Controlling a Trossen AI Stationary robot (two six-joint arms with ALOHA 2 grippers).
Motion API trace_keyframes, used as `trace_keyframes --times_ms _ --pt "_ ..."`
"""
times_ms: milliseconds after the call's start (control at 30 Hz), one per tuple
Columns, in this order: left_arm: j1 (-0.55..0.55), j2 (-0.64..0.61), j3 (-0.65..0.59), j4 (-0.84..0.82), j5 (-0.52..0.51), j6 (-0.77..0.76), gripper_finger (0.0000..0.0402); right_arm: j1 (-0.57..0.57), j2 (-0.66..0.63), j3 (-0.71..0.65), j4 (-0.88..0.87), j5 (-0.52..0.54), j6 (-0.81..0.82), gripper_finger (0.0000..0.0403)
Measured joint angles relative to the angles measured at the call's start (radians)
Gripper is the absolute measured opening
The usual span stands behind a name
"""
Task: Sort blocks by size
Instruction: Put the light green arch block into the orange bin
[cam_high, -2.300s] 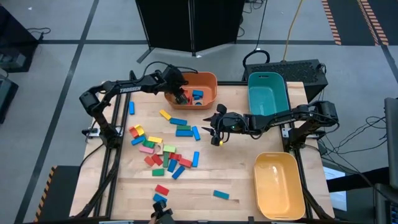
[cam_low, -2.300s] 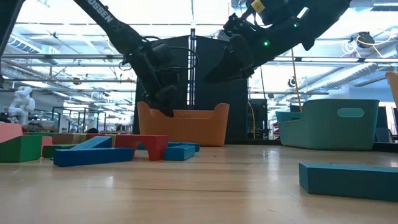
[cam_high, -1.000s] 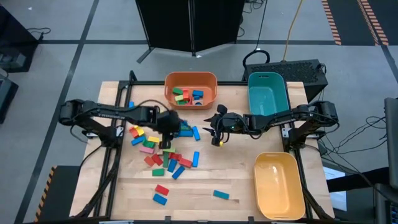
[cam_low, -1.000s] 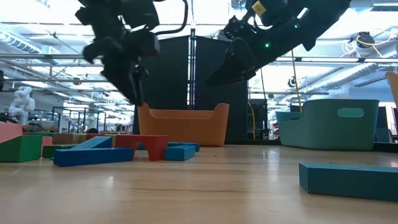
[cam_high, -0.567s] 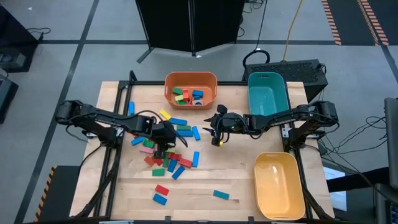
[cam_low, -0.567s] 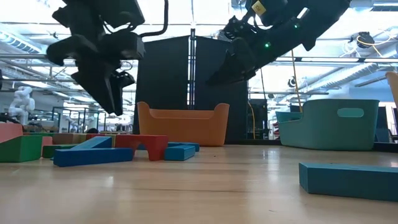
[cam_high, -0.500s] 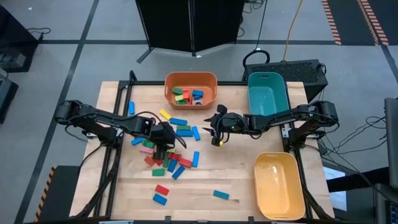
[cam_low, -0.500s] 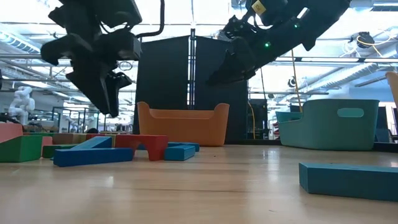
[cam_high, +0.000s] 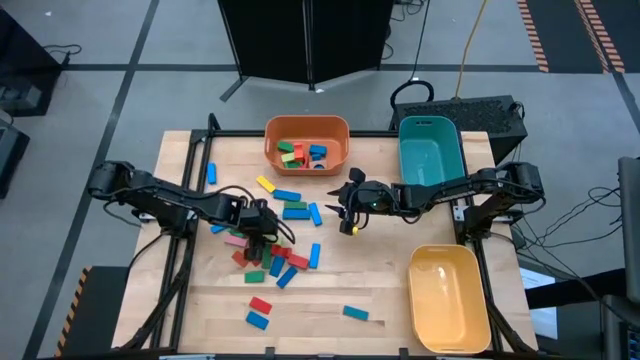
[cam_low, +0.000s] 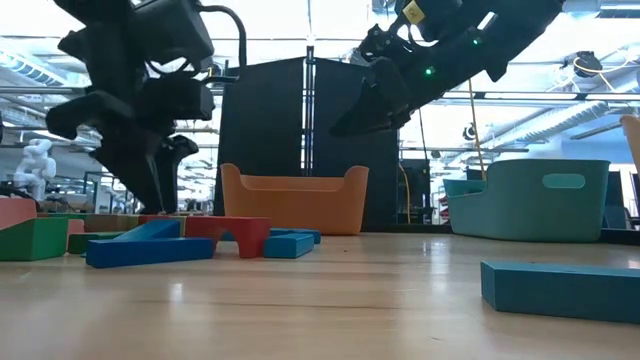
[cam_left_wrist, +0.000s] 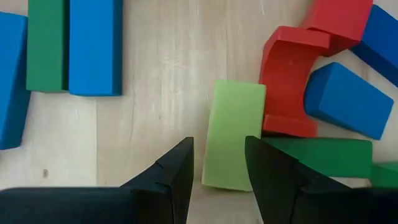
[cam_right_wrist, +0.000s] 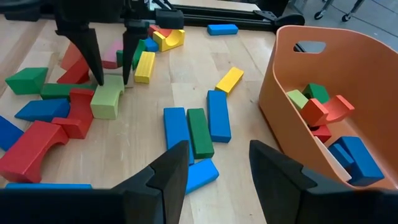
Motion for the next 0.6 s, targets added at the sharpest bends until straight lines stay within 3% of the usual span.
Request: trace_keyframes --times_ms 167,467,600 --pt "-0.001 -0.002 -0.026 0.038 0.008 -0.001 0.0165 0.000 0.000 0.000 0.000 0.000 0.000 0.0157" --pt "-0.025 0.001 -0.029 0.049 -0.015 -0.024 0.0309 0.000 0.000 0.000 -0.001 0.000 0.000 0.0157" --pt "-0.025 0.001 -0.029 0.041 -0.023 -0.024 0.0334 0.000 0.000 0.000 -0.001 0.000 0.000 0.0157"
